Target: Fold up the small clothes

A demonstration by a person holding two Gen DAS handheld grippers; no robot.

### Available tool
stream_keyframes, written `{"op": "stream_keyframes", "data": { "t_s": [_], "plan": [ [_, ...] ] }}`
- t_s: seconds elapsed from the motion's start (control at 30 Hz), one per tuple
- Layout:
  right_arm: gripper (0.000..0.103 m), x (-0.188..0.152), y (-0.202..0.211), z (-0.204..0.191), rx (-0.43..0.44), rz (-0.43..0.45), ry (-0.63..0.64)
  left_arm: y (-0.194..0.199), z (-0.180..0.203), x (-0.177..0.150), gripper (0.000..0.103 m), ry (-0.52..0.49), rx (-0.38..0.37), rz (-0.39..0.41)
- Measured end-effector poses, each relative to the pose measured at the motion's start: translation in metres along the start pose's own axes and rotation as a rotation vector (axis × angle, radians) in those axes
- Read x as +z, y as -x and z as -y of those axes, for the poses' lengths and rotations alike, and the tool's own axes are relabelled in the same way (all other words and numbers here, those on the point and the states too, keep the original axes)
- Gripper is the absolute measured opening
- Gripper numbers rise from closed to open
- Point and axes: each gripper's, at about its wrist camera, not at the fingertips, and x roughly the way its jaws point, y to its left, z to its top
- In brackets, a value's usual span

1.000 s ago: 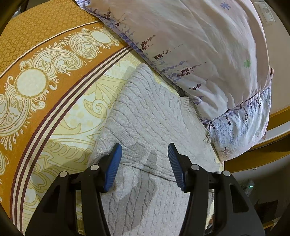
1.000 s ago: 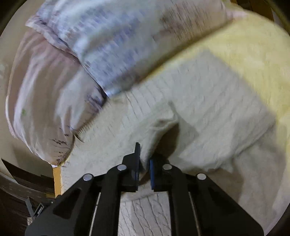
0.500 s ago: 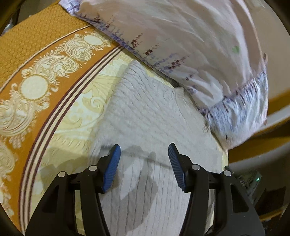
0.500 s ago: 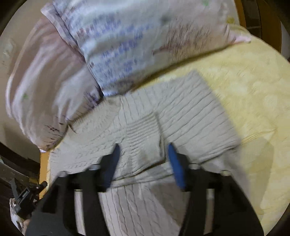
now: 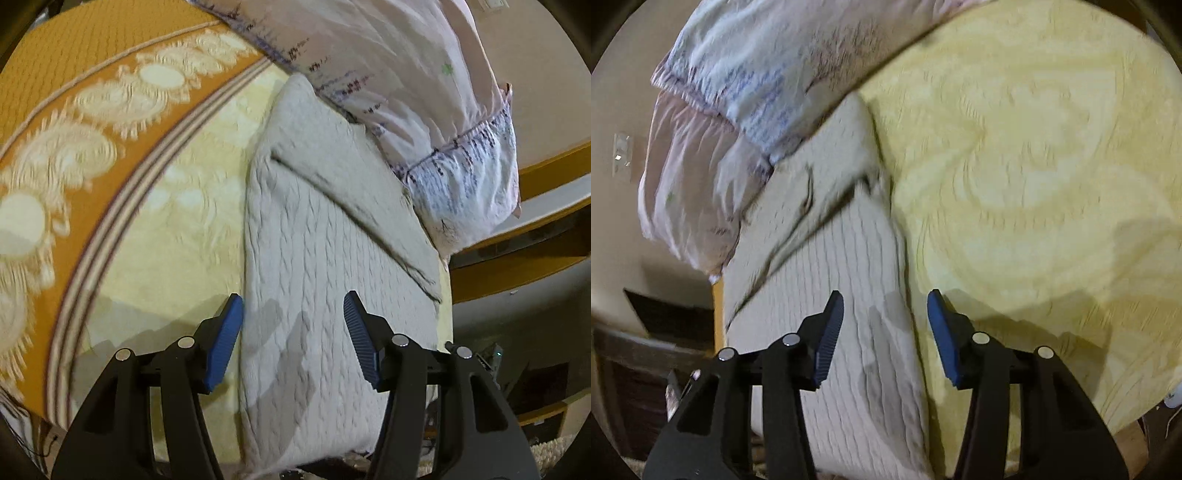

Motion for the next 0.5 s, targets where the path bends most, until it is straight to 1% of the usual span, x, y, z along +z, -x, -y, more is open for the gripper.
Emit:
{"op": "stream_keyframes", "data": {
  "t_s": [0.1,0.2,0.27,0.37,0.43,0.5],
  "plan": [
    [0.047,-0.012,-0.006,-0.001,0.067,-0.047,0.015,-0.001,0.003,-0.017,0.057,0.006,-0.022,-0.030],
    [0.046,-0.021,-0.011,0.002,0.148,-0.107,-0.005,0.002,0.005,-0.034,0.057,0.011,-0.060,-0.047],
    [0.042,-0.028,-0.014,0.003,0.192,-0.155,-0.011,0.005,0.007,-0.044,0.057,0.014,-0.082,-0.061],
    [0.038,-0.042,-0.016,0.001,0.224,-0.244,0.012,0.005,0.007,-0.063,0.056,0.025,-0.109,-0.093],
    [0.034,-0.056,-0.016,-0.002,0.228,-0.322,0.048,0.008,0.007,-0.074,0.055,0.031,-0.119,-0.108],
    [0.034,-0.068,-0.012,-0.003,0.228,-0.369,0.073,0.010,0.006,-0.085,0.052,0.046,-0.131,-0.122]
  ]
}}
